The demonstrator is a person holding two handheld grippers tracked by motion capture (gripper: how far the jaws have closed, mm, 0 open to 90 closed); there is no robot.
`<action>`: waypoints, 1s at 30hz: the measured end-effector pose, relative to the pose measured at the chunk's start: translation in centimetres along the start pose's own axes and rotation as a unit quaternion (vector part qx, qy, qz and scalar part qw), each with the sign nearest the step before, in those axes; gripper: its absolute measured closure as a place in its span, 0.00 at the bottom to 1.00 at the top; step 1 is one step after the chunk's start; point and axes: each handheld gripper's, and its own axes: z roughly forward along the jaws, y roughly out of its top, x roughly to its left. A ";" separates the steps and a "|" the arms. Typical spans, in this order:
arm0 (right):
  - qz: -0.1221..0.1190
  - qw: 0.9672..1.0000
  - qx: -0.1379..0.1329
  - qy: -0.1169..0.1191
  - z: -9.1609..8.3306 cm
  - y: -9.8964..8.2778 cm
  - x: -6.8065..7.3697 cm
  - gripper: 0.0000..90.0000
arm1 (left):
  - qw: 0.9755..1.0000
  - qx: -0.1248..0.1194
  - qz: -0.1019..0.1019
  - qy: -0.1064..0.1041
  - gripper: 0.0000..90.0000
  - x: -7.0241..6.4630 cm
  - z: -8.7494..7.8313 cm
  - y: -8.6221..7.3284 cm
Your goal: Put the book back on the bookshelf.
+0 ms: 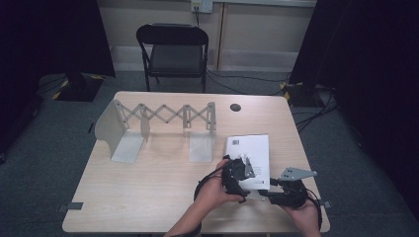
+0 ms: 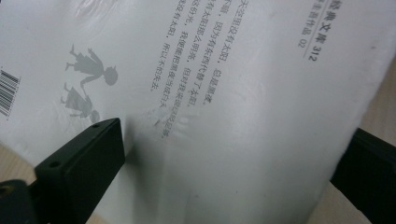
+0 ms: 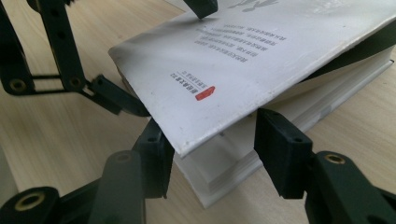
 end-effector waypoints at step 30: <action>-0.025 0.999 0.029 -0.035 0.4 -0.6 -0.4 0.49 | 1.000 -0.005 0.010 0.017 0.16 0.0 -0.5 0.1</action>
